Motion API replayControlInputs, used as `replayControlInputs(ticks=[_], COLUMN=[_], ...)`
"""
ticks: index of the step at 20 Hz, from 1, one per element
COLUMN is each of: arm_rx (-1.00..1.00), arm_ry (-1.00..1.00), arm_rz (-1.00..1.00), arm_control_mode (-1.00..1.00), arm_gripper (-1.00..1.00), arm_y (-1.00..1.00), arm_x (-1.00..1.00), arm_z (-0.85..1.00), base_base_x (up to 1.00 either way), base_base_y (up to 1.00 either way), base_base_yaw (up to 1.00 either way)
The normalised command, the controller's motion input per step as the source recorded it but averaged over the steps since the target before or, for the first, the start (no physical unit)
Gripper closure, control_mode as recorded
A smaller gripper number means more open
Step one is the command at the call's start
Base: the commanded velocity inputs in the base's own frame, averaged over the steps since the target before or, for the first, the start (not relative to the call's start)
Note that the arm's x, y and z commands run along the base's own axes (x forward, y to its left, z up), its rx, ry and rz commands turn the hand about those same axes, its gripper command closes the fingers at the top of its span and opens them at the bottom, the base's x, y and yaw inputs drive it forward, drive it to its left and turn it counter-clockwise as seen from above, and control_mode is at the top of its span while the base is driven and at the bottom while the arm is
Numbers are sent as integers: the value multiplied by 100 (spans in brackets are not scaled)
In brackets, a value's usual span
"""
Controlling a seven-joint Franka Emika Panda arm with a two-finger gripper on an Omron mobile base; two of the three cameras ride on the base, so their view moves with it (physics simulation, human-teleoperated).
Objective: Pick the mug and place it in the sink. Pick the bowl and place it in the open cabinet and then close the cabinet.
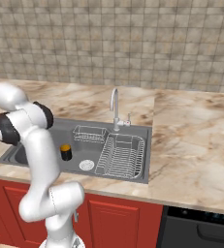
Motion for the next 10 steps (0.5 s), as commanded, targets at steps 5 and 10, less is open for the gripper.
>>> replayControlInputs(ticks=[5, 10], arm_rx=[0, 0], arm_ry=[-6, -18], arm_rz=[-47, -32], arm_control_mode=[-100, -100], arm_gripper=[100, 100], arm_y=[-100, -80], arm_x=[-16, -16], arm_z=[28, 51], base_base_x=[0, 0], base_base_y=[0, 0], base_base_yaw=[0, 0])
